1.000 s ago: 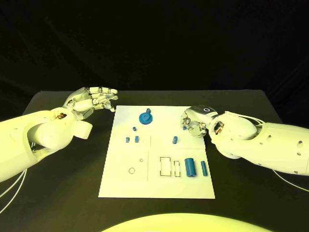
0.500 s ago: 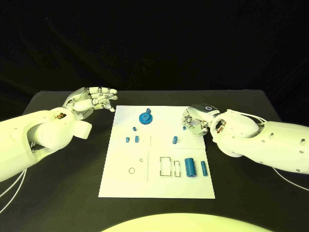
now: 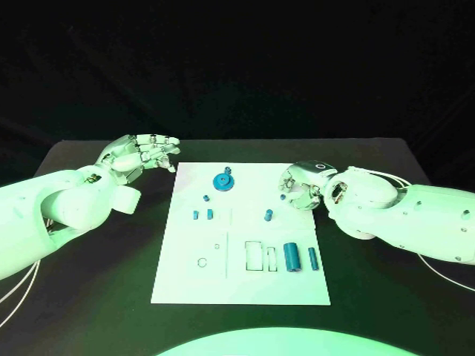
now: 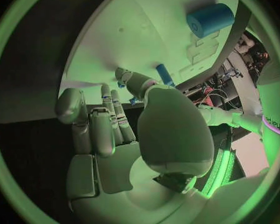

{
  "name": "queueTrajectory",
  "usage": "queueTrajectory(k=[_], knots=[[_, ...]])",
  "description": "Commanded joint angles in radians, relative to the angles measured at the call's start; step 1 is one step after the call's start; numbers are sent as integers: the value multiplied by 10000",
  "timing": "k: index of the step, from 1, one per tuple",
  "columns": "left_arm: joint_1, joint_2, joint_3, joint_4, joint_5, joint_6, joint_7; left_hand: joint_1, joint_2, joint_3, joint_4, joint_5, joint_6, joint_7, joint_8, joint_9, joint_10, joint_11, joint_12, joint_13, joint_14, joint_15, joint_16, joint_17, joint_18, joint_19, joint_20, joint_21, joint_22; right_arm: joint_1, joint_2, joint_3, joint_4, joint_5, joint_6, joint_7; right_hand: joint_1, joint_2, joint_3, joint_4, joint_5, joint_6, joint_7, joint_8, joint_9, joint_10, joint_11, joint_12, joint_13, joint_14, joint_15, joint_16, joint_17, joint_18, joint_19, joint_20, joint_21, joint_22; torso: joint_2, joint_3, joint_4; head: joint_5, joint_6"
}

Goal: Assemble the parts on the task board

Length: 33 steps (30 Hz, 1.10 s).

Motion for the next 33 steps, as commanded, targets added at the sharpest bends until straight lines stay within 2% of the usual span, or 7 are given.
queueTrajectory(k=[1,2,7,14,17,29,33], knots=[[6,2,6,14,-31,175,17,85,15,-57,-22,31,-65,187,48,-10,-33,3,-20,-14,9,52,-42,-15,133,57,16,-60,-15,-29,20,-21,23,158,-3,322,25,140,-459,117,-24,92,63,-33,17,4,40,191,33,264,40,17,97,49,128,-45,-8,-18,6,1,10,0,2],[6,0,6,14,-31,181,15,85,15,-57,-22,31,-65,187,48,-10,-33,3,-20,-14,9,52,-42,-15,133,57,16,-60,-15,-30,28,-21,13,194,-115,365,35,174,-574,166,-20,175,112,-14,27,82,59,291,46,281,53,43,140,33,187,-39,36,-1,5,1,12,-2,4],[6,-7,5,15,-32,197,9,85,15,-57,-22,31,-65,187,48,-10,-33,3,-20,-14,9,52,-42,-15,133,57,16,-60,-15,-47,79,-25,-27,274,-431,439,37,244,-672,294,-8,370,78,23,42,360,12,544,79,287,25,56,148,4,322,-54,164,58,6,2,9,0,5],[6,-10,4,16,-36,209,2,85,15,-57,-22,31,-65,187,48,-10,-33,3,-20,-14,9,52,-42,-15,133,57,16,-60,-15,-134,202,-32,-118,340,-906,442,206,566,-77,473,15,1069,-117,268,150,960,-191,804,96,319,-148,92,223,-47,526,-198,410,201,6,6,9,12,-2],[5,-12,3,16,-36,212,0,93,19,-64,-20,30,-74,190,56,-11,-41,6,-18,-18,7,55,-45,-20,133,61,18,-68,-21,-169,249,-34,-153,312,-976,415,225,627,194,536,1,1345,-208,370,212,1242,-287,856,108,336,-225,109,259,-63,577,-267,477,255,4,7,13,16,-10],[5,-20,0,14,-43,214,-14,98,21,-68,-18,29,-80,192,60,-12,-45,7,-16,-20,6,57,-47,-23,133,64,20,-73,-24,-259,410,-48,-310,23,-832,233,206,603,314,570,-16,1526,-275,441,264,1424,-355,861,122,347,-284,122,288,-71,600,-326,505,288,4,4,7,32,-6],[5,-23,-2,13,-53,222,-31,98,21,-68,-18,29,-80,192,60,-12,-45,7,-16,-20,6,57,-47,-23,133,64,20,-73,-24,-282,454,-55,-339,-60,-708,177,117,504,312,616,-25,1516,-278,421,268,1424,-354,813,111,346,-288,115,276,-70,590,-339,473,282,4,7,6,26,-8]])
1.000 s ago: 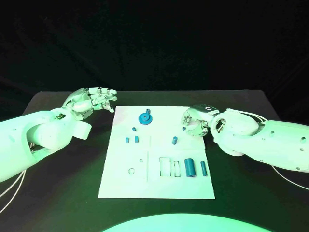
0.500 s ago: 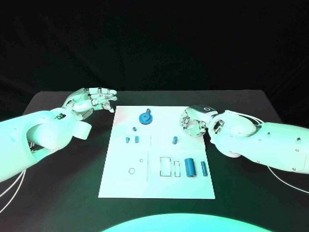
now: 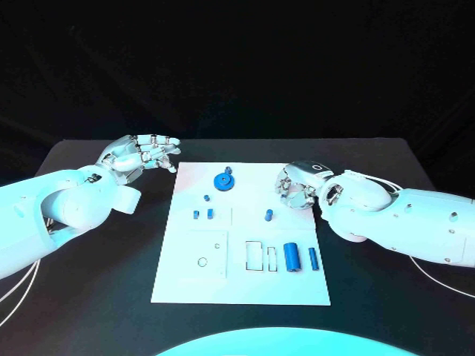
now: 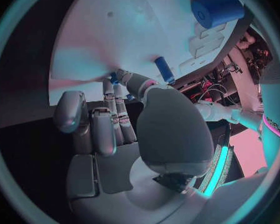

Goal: Assemble the parts on the task board

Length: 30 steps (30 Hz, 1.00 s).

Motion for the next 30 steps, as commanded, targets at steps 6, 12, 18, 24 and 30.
queueTrajectory(k=[6,12,18,24,30], knots=[[5,0,1,16,-73,180,2,108,26,-82,-13,26,-88,194,76,-15,-48,10,-8,-13,5,60,-49,-16,133,71,23,-46,-16,-106,120,-44,-29,-431,401,-114,-46,-22,114,53,-9,59,-9,7,23,67,-28,-99,-20,383,-77,61,11,-79,21,-66,12,185,1,1,-2,-5,-13],[4,-8,-4,21,-105,180,-8,108,26,-82,-13,26,-88,194,76,-15,-48,10,-8,-13,5,60,-49,-16,133,71,23,-46,-16,-125,118,-49,-11,-673,422,-208,476,297,613,-250,1,348,-46,124,123,429,-114,-57,33,417,-172,114,128,-119,135,-164,271,365,-1,6,-2,-14,-11],[4,-10,-9,27,-117,180,-11,108,26,-82,-13,26,-88,194,76,-15,-48,10,-8,-13,5,60,-49,-16,133,71,23,-46,-16,-137,112,-50,16,-807,232,-246,618,422,990,-496,8,505,-98,159,191,702,-164,-70,112,431,-227,131,164,-155,204,-241,520,565,-2,-1,-4,-27,-5],[2,-13,-12,33,-131,172,-7,112,26,-95,-7,24,-97,196,89,-16,-54,13,-2,-17,2,62,-52,-23,132,75,26,-58,-23,-144,114,-50,36,-866,-58,-232,611,423,1061,-542,7,547,-115,169,209,768,-183,-71,137,440,-241,145,193,-170,232,-256,614,629,-3,3,0,-36,-2],[1,-24,-15,46,-139,158,8,112,26,-95,-7,24,-97,196,89,-16,-54,13,-2,-17,2,62,-52,-23,132,75,26,-58,-23,-147,108,-49,69,-934,-334,-217,601,404,1179,-634,6,624,-150,185,239,878,-213,-71,181,458,-269,175,258,-201,293,-283,802,750,-4,-3,2,-42,-12]])
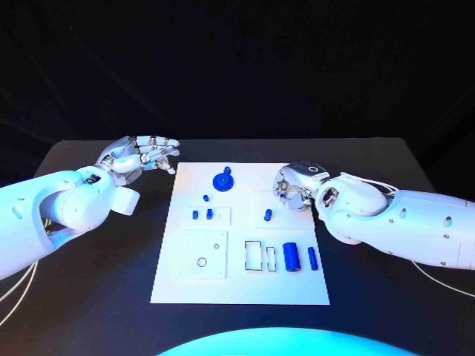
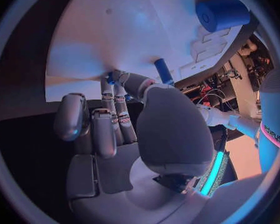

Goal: Assemble the parts on the task board

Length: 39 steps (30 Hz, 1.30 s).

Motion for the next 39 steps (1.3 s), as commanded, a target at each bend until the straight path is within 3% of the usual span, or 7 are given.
queueTrajectory(k=[1,18,39], knots=[[3,-4,4,37,-42,136,64,112,26,-40,-5,24,-97,197,42,-17,-54,13,-2,-9,2,63,-52,-15,132,75,25,-58,-8,-49,22,-31,20,-236,-150,-40,343,281,101,-23,27,63,-17,70,12,417,-320,64,71,447,-65,69,33,-201,62,-51,70,753,-1,-3,4,-4,-11],[-2,-31,1,39,-44,116,87,112,26,-40,-5,24,-97,197,42,-17,-54,13,-2,-9,2,63,-52,-15,132,75,25,-58,-8,-12,-218,-16,308,-222,-469,-4,350,288,311,-135,34,98,-28,46,26,473,-324,14,103,460,-80,92,76,-227,105,-78,233,873,-2,-5,0,-15,-15],[-4,8,0,-5,-42,156,56,129,36,-58,5,26,-116,200,66,-20,-65,17,8,-17,-2,66,-58,-28,133,84,29,-79,-22,342,-697,67,1276,446,-569,139,289,272,335,-124,25,105,-16,39,30,483,-319,-4,110,462,-74,94,78,-227,95,-76,230,884,-5,-3,-5,-52,24]])
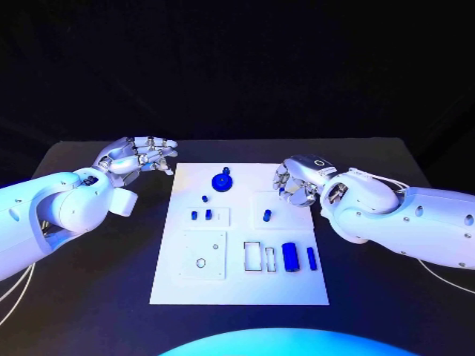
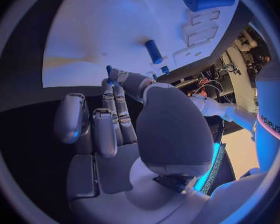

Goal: Assemble the parts on the task board

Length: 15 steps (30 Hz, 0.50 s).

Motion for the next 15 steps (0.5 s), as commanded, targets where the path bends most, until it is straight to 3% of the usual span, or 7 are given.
queueTrajectory(k=[1,9,12,15], knots=[[2,33,6,7,-15,159,54,78,-15,-59,5,26,-43,199,66,-14,-65,17,8,-9,-2,66,-58,-8,134,47,-9,-34,-10,34,-36,15,288,173,-67,140,246,315,72,-2,12,65,25,0,11,439,-372,47,122,475,-63,62,1,-138,22,-3,57,880,-1,2,0,11,12],[-5,81,6,-3,-15,173,65,84,-13,-71,12,26,-55,202,78,-16,-73,19,13,-14,-3,67,-60,-14,135,53,-7,-45,-17,55,251,27,861,246,-155,268,233,313,78,0,10,66,26,-2,12,441,-371,42,124,476,-62,65,8,-138,20,-2,58,884,-3,-4,19,208,11],[-11,109,6,-17,-15,178,63,84,-13,-71,12,26,-55,202,78,-16,-73,19,13,-14,-3,67,-60,-14,135,53,-7,-45,-17,35,462,29,972,270,-142,336,230,312,82,-1,10,66,26,-3,12,441,-371,40,124,473,-62,58,-11,-132,8,-2,30,874,-5,0,26,332,-5],[-16,145,3,-45,-15,182,43,116,0,-68,3,30,-61,201,90,-17,-75,17,20,-18,-1,64,-61,-20,137,61,-9,-51,-21,-28,864,30,1012,363,-101,489,228,313,85,-2,10,64,27,-5,12,440,-371,38,125,469,-62,49,-31,-125,-7,-2,-2,860,-28,-9,5,579,-17]])
